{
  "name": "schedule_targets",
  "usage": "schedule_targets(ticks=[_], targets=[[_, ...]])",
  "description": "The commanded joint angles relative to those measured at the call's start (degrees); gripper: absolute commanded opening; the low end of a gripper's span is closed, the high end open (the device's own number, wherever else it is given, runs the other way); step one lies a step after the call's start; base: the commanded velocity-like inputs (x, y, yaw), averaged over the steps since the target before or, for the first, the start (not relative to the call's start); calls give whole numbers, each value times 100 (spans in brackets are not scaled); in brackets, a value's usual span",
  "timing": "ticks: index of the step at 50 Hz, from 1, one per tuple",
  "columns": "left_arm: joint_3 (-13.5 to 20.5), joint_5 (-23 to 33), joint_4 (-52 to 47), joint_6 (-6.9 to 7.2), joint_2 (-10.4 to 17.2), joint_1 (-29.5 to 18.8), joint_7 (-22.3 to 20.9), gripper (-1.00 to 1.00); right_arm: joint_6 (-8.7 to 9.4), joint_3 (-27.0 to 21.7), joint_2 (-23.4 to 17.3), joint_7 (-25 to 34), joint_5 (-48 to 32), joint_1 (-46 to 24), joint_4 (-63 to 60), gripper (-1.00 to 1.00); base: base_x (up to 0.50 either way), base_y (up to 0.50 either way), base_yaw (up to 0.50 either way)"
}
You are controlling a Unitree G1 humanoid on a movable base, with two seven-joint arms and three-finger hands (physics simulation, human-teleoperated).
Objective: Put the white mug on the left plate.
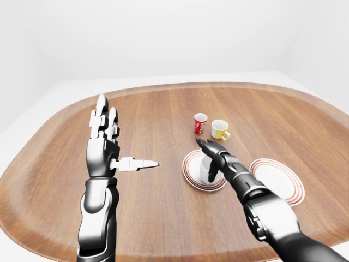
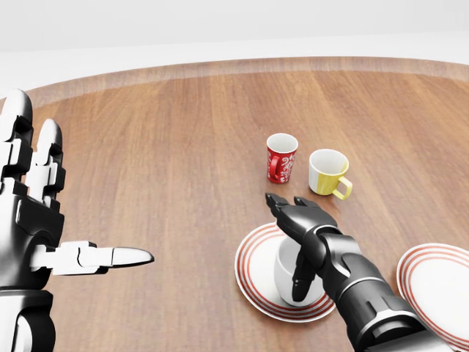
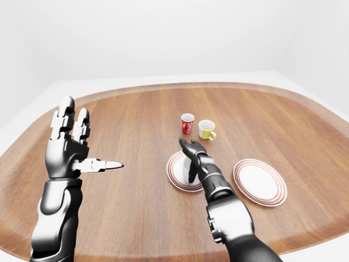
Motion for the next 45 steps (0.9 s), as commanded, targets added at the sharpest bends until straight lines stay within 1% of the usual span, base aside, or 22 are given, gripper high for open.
schedule_targets(ticks=[1,2,6,8,10,15,19,20,24,28,31,33,34,35,37,38,39,40,41,45], targets=[[-6,-2,6,0,1,-5,-6,100,45,43,-45,398,-65,166,-742,100,0,0,0],[-3,-3,12,0,1,-11,-5,100,37,51,-50,490,-87,238,-979,100,0,0,0],[-4,-3,16,0,3,-17,-7,100,165,11,-27,784,-150,401,-1570,100,0,0,0],[3,-6,28,0,7,-24,-9,100,188,2,-28,852,-212,470,-1803,100,0,0,0],[13,-9,51,0,9,-32,-7,100,248,-19,-26,998,-242,580,-2089,100,0,0,0],[8,-3,91,0,6,-31,3,100,308,-53,-43,1249,-327,880,-2667,100,0,0,0],[0,0,76,0,7,-28,5,100,383,-110,-43,1598,-384,1201,-3372,100,0,0,0],[-3,6,90,0,5,-23,6,100,437,-134,-44,1768,-389,1287,-3656,100,0,0,0],[3,5,94,0,7,-29,7,100,545,-183,-13,2262,-398,1596,-4543,100,0,0,0],[2,1,72,0,8,-25,3,100,604,-248,1,2531,-402,1686,-5028,100,0,0,0],[4,3,76,0,8,-26,3,100,694,-308,28,2767,-322,1739,-5440,100,0,0,0],[-3,5,69,0,5,-20,1,100,814,-363,68,2910,-179,1738,-5635,100,0,0,0],[-6,6,60,0,5,-19,0,100,960,-416,122,3091,-9,1736,-5797,100,0,0,0],[-4,6,56,0,5,-20,0,100,1000,-448,157,3213,150,1730,-5929,100,0,0,0],[-1,6,58,0,6,-19,-1,100,1000,-472,180,3280,391,1680,-6035,100,0,0,0],[-2,5,49,0,6,-20,-1,100,1000,-567,278,3387,706,1612,-6132,100,0,0,0],[-2,5,48,0,6,-20,-2,100,1000,-512,239,3365,786,1609,-6145,100,0,0,0],[-3,5,39,0,5,-19,-2,100,1000,-663,374,3400,1190,1489,-6194,100,0,0,0],[-3,7,40,0,6,-18,-3,100,1000,-657,369,3411,1413,1442,-6235,100,0,0,0],[5,5,39,0,9,-20,-3,100,1000,-756,250,3012,2223,1218,-6082,100,0,0,0]])
